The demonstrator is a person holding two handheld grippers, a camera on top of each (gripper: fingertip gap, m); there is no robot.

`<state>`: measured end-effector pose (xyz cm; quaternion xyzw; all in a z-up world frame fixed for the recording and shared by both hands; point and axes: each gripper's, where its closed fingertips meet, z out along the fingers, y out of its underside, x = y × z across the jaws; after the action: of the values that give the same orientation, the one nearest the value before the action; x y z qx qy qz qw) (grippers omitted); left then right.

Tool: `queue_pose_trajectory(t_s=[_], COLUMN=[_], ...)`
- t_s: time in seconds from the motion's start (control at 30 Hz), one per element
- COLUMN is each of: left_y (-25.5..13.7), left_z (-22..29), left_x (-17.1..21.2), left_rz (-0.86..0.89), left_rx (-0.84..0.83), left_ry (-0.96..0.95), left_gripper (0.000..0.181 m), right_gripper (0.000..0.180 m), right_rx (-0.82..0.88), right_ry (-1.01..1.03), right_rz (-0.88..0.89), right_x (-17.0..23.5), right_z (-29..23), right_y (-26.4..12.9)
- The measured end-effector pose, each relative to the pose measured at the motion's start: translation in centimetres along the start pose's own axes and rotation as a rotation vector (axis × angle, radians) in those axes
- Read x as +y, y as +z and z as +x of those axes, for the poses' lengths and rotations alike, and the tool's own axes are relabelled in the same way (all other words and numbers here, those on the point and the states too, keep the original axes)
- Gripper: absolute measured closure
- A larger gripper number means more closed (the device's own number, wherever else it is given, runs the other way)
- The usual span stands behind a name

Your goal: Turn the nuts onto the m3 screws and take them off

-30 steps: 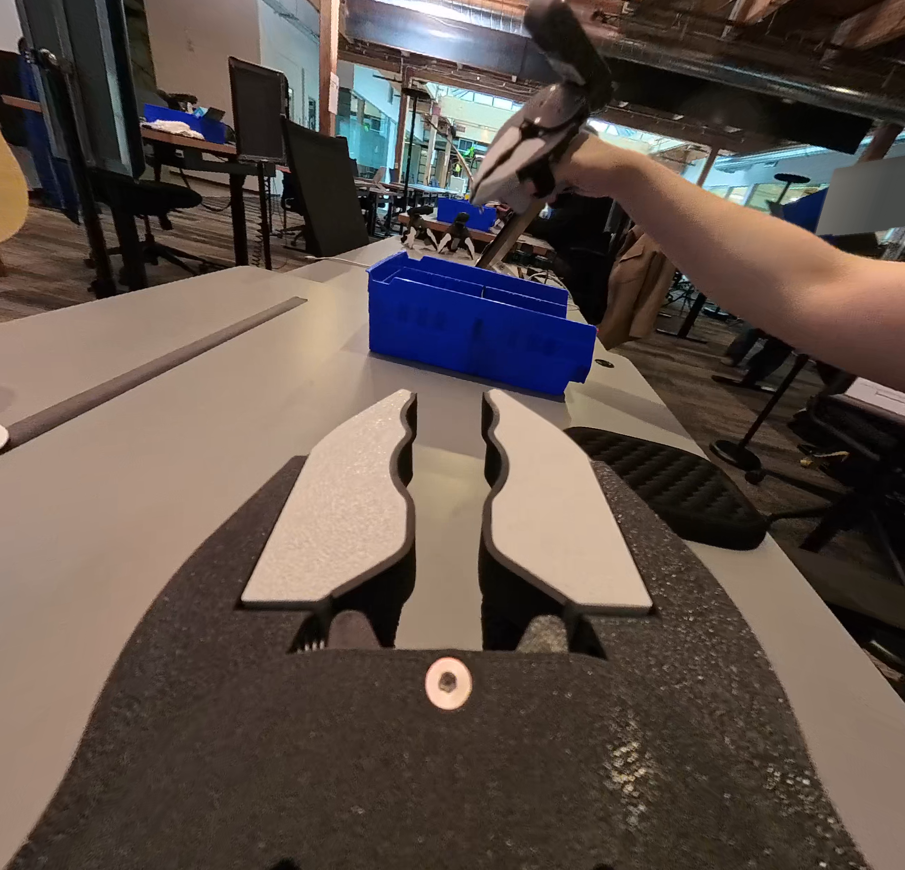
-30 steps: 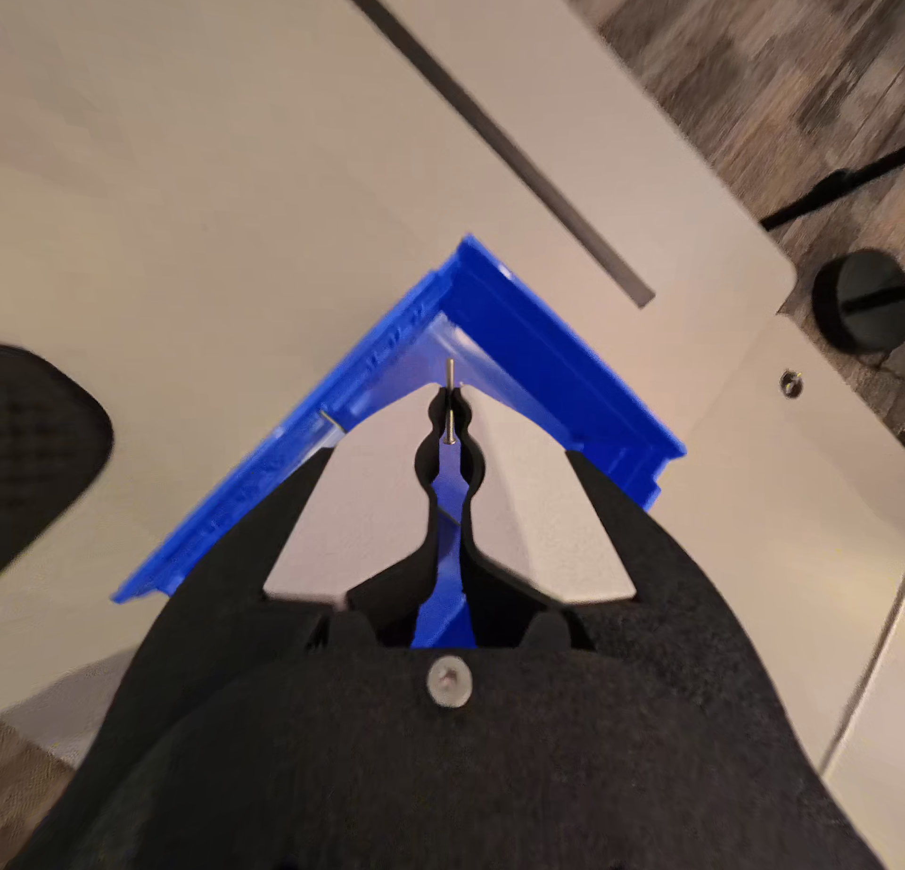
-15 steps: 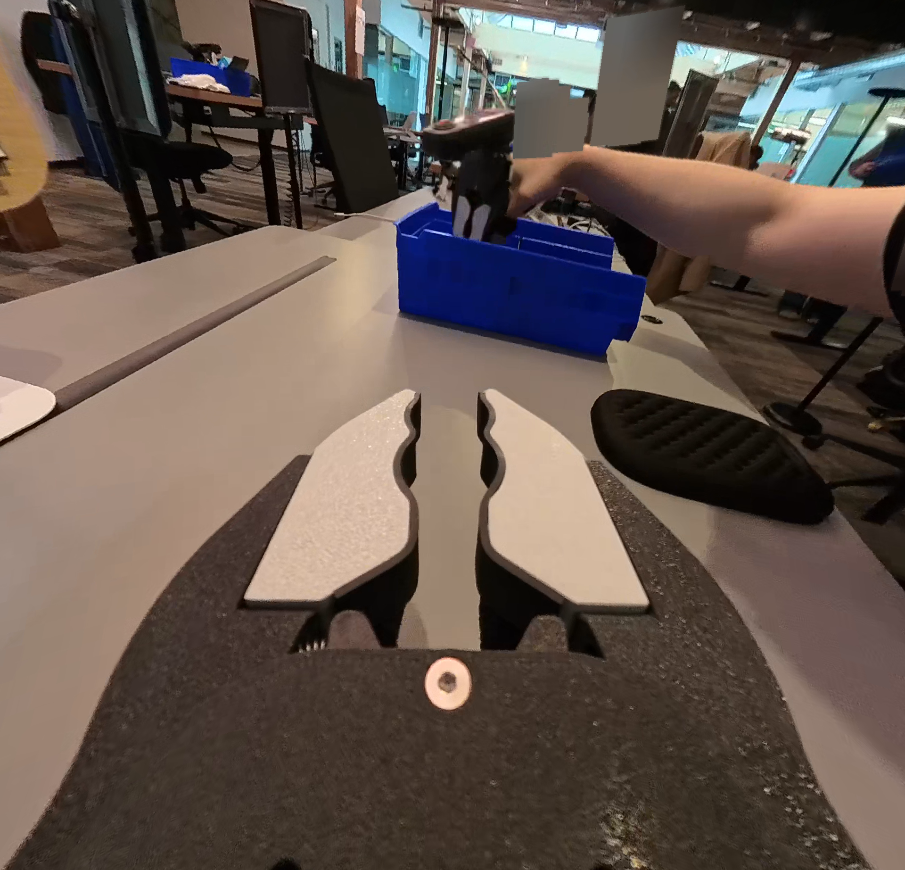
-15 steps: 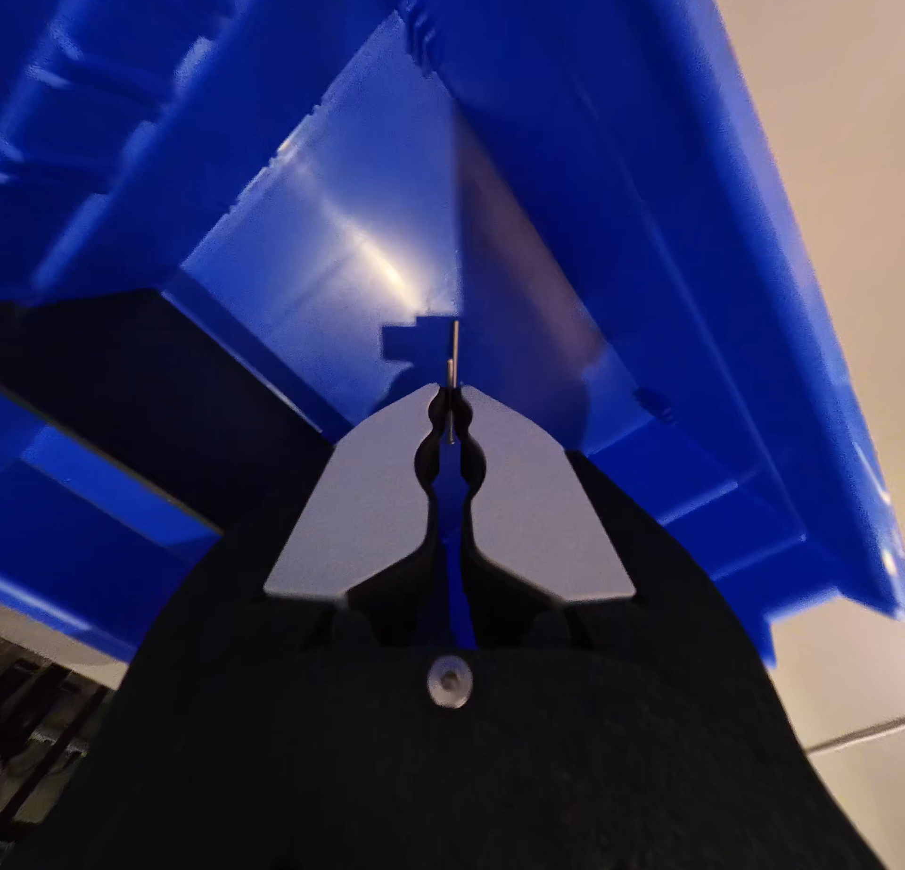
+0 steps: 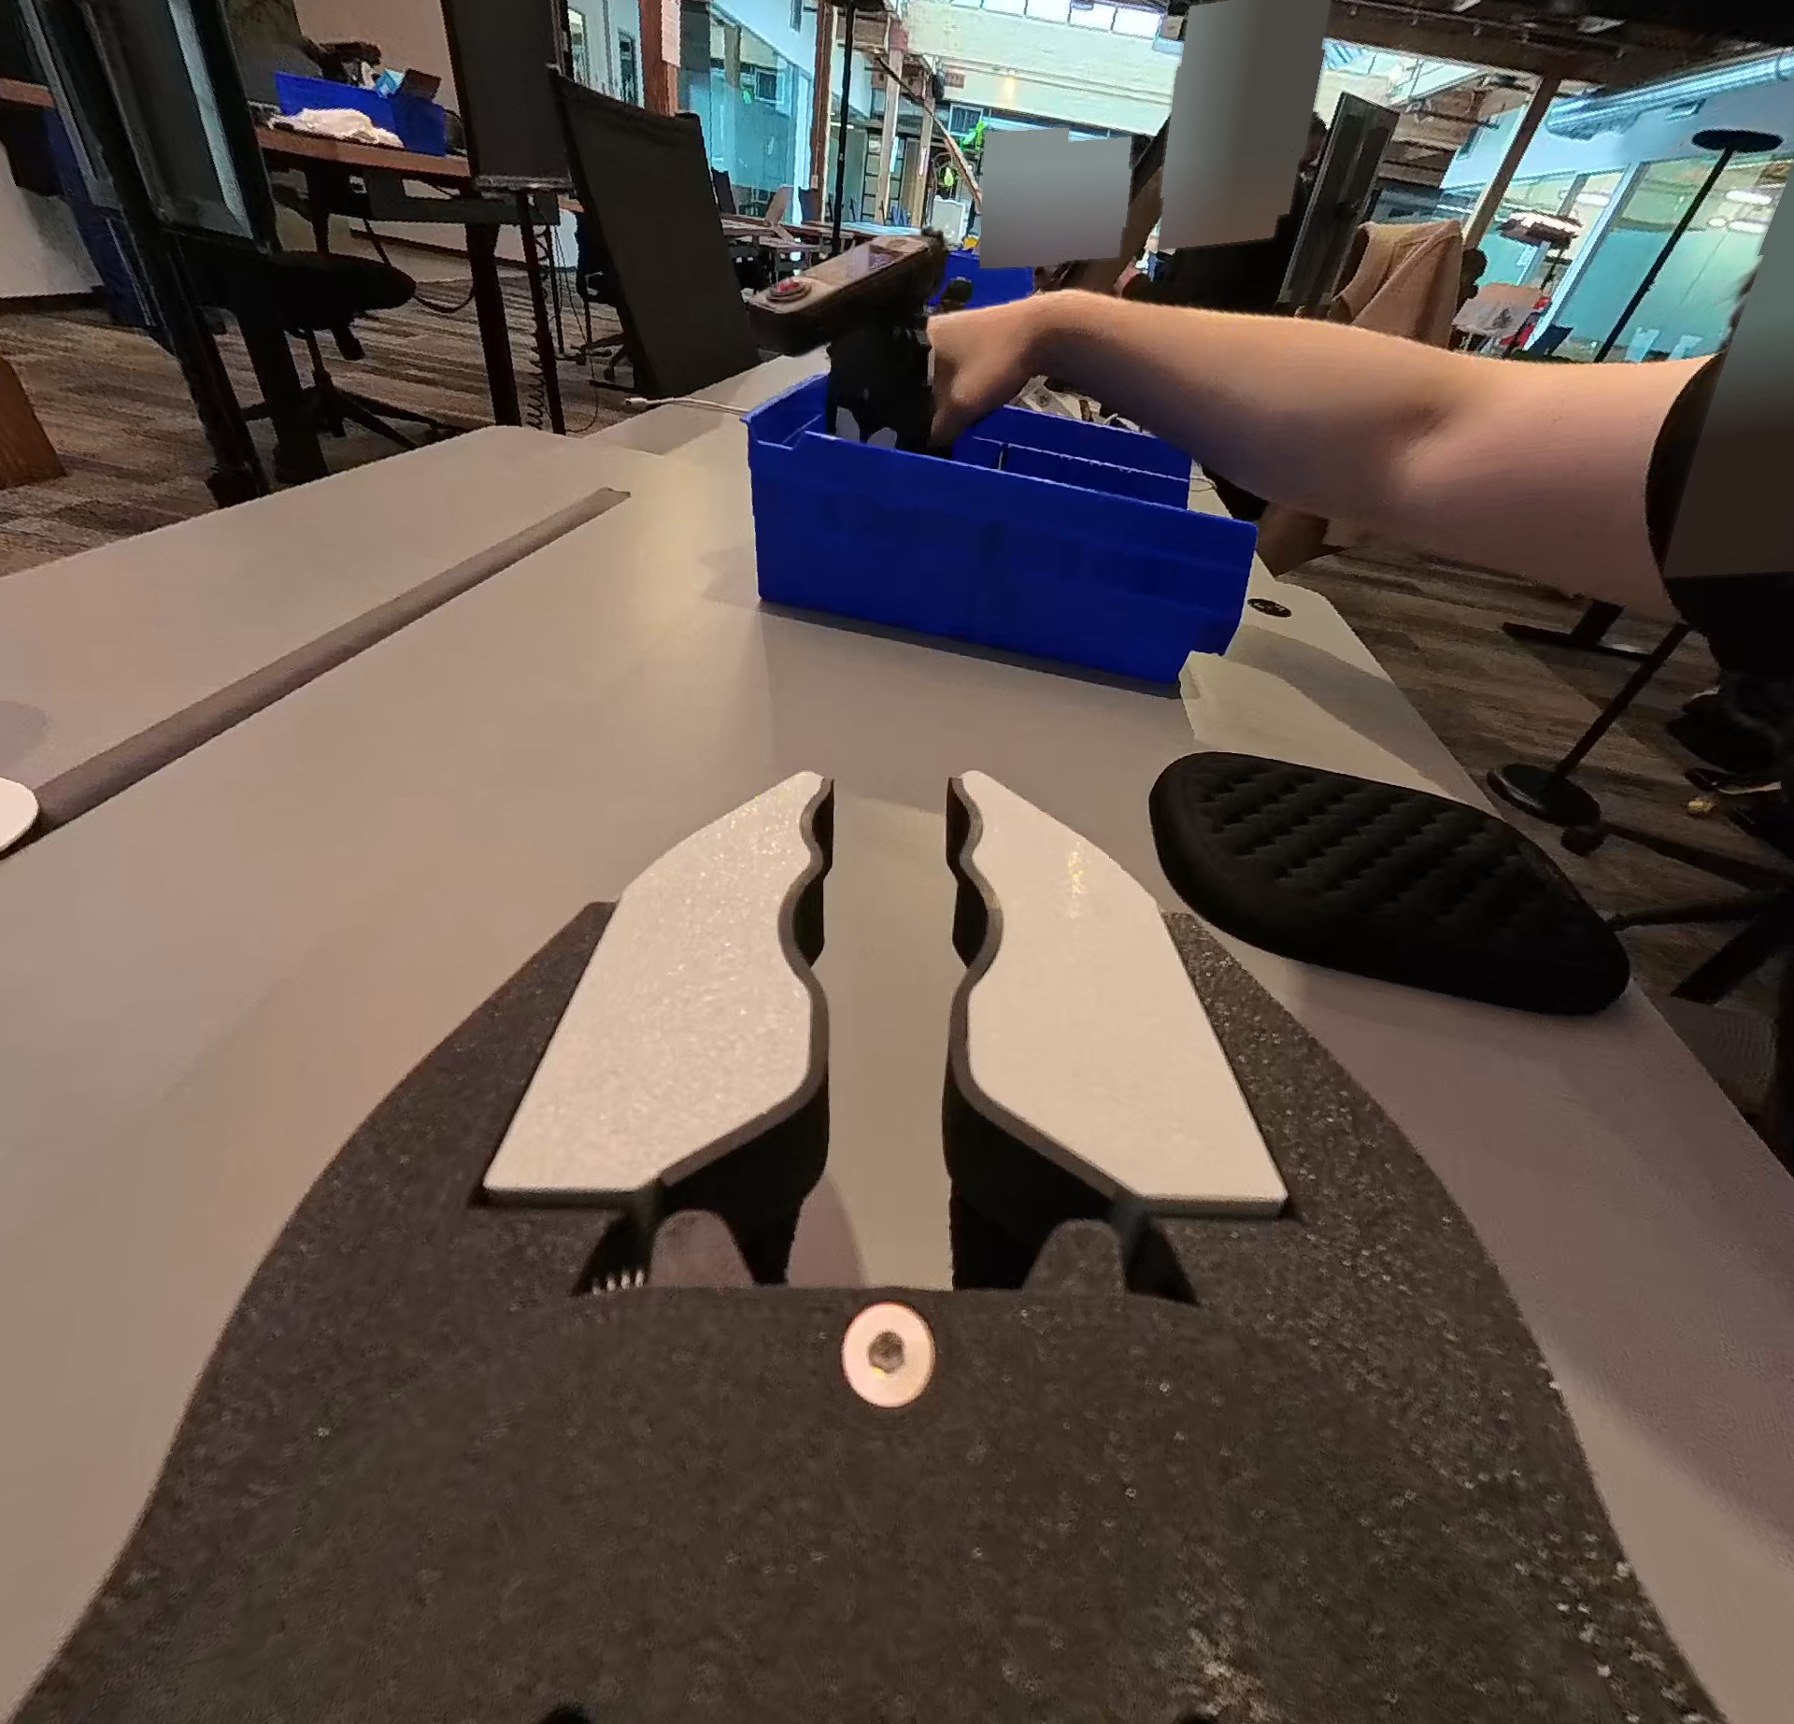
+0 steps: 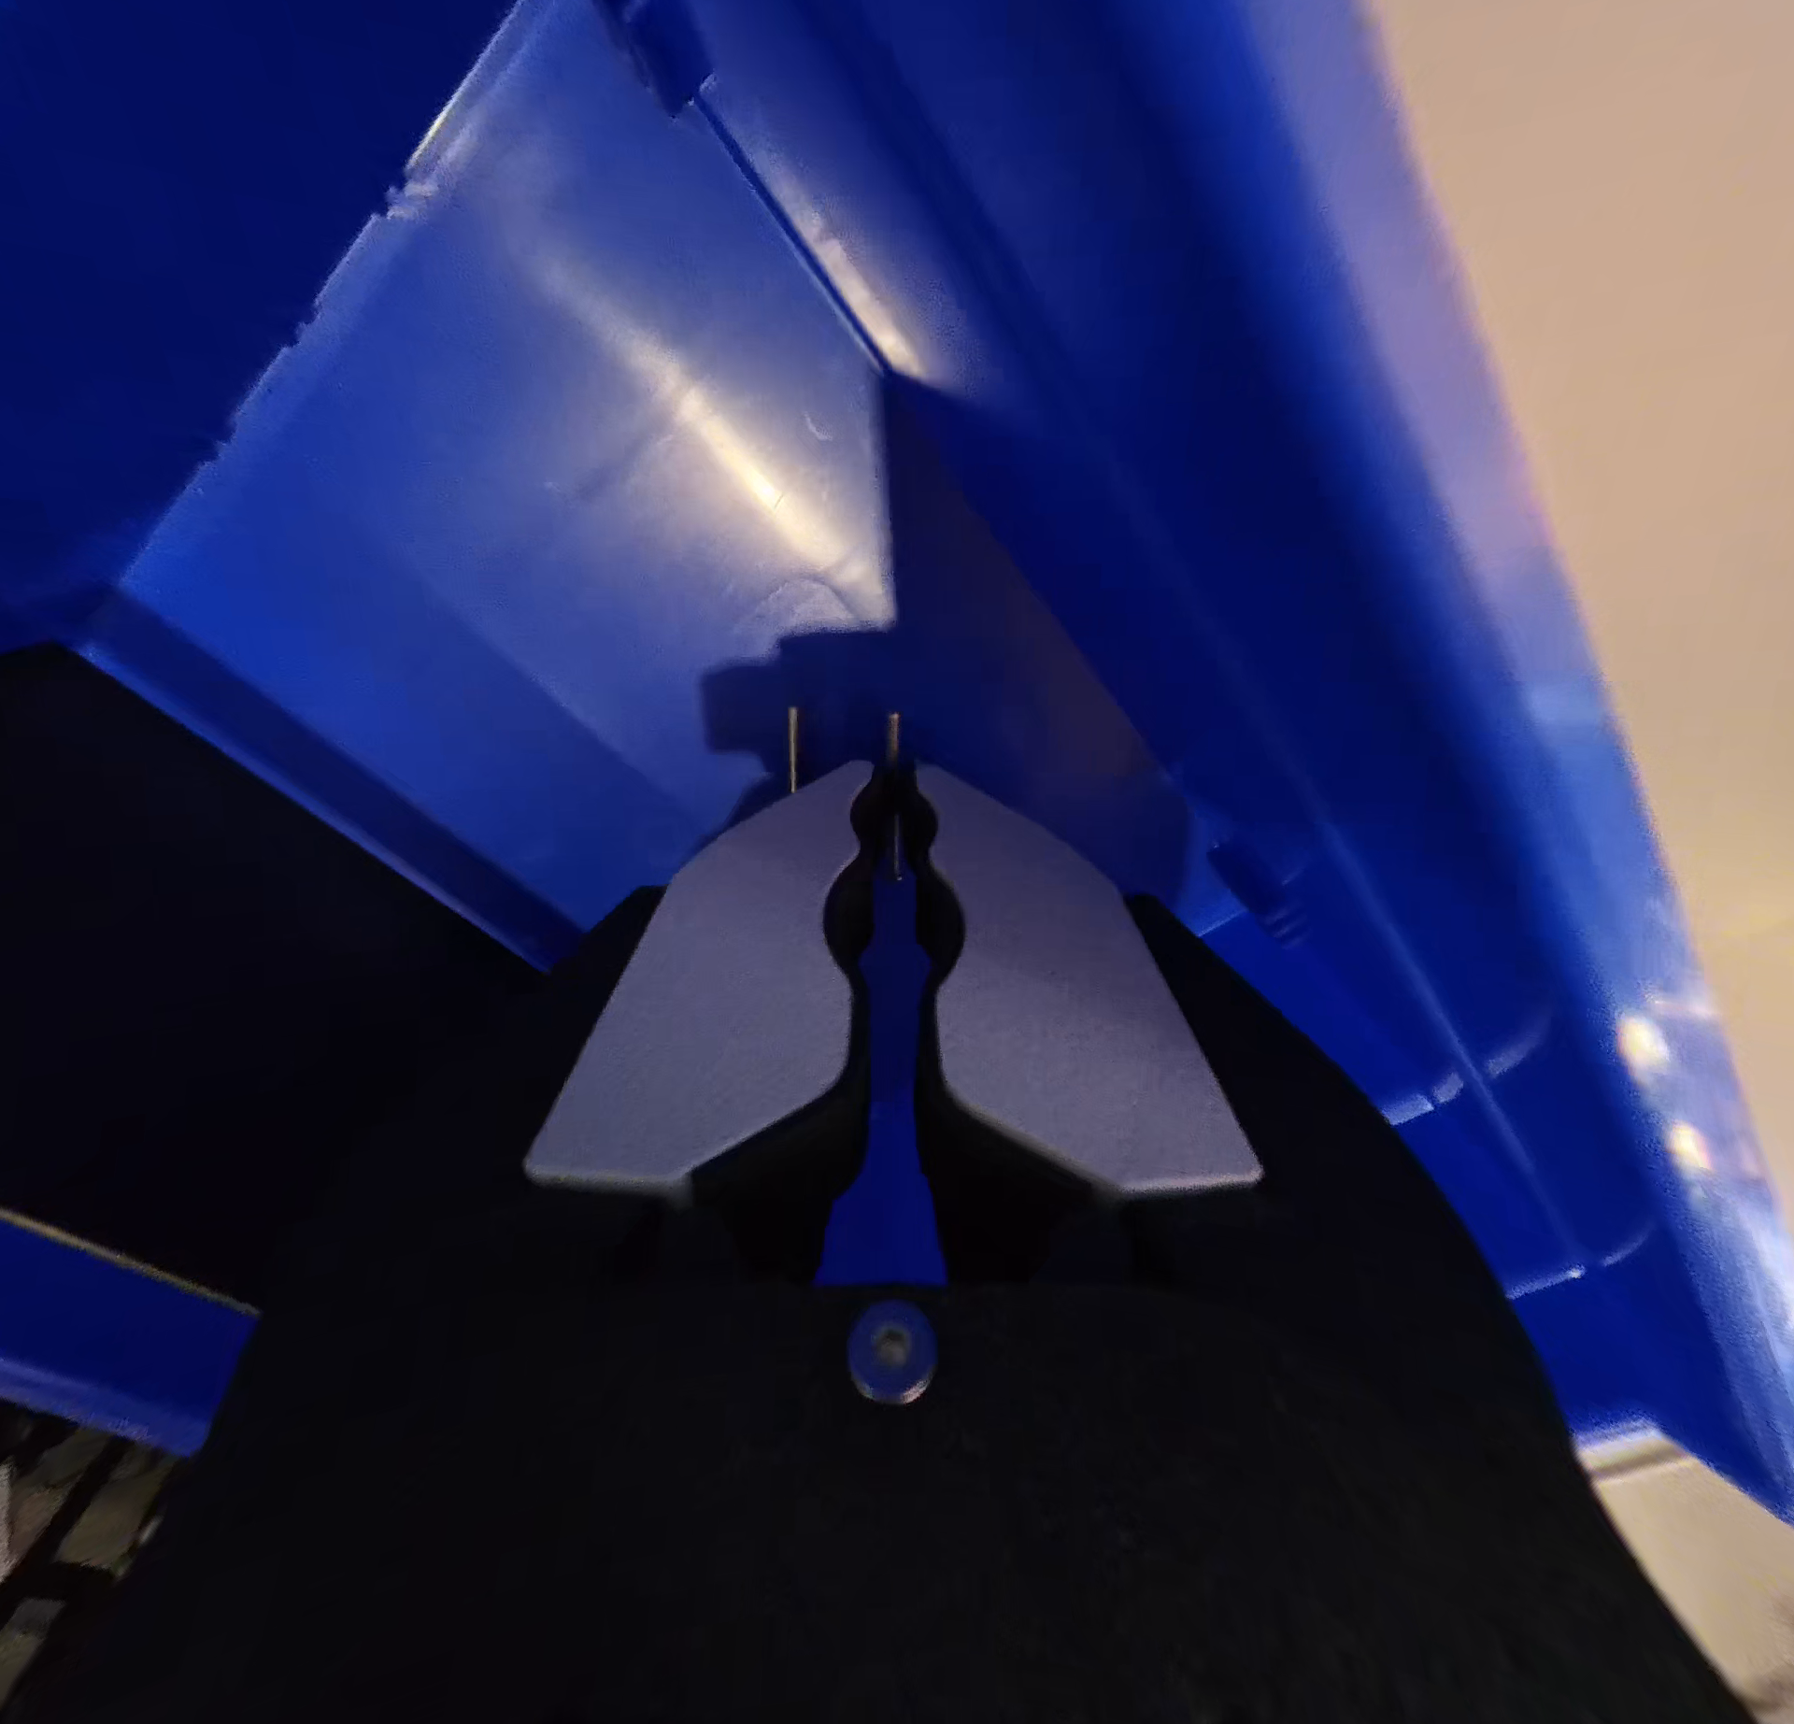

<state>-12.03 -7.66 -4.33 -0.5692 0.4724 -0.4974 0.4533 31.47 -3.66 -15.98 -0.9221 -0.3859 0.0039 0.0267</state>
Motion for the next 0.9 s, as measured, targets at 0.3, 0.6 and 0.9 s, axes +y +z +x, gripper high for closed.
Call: queue_pose_trajectory(t_s=[0.3,0.6,0.9], left_y=[-0.3,-1.5,-2.0], left_z=[0.2,-0.1,-1.9], left_x=[-0.8,-2.9,-2.6], left_rz=[0.032,0.123,0.108], left_rx=[0.006,-0.040,-0.167], left_ry=[-0.003,0.019,0.062], left_gripper=[0.159,0.160,0.160], right_gripper=[0.171,0.178,0.165], right_rx=[0.039,0.402,0.395], right_ry=[0.017,-0.096,-0.041], right_rz=[0.056,0.788,1.601], right_x=[-0.1,-10.5,-23.3], right_z=[-0.3,-8.5,-22.0], right_y=[-1.8,-23.6,-31.9])
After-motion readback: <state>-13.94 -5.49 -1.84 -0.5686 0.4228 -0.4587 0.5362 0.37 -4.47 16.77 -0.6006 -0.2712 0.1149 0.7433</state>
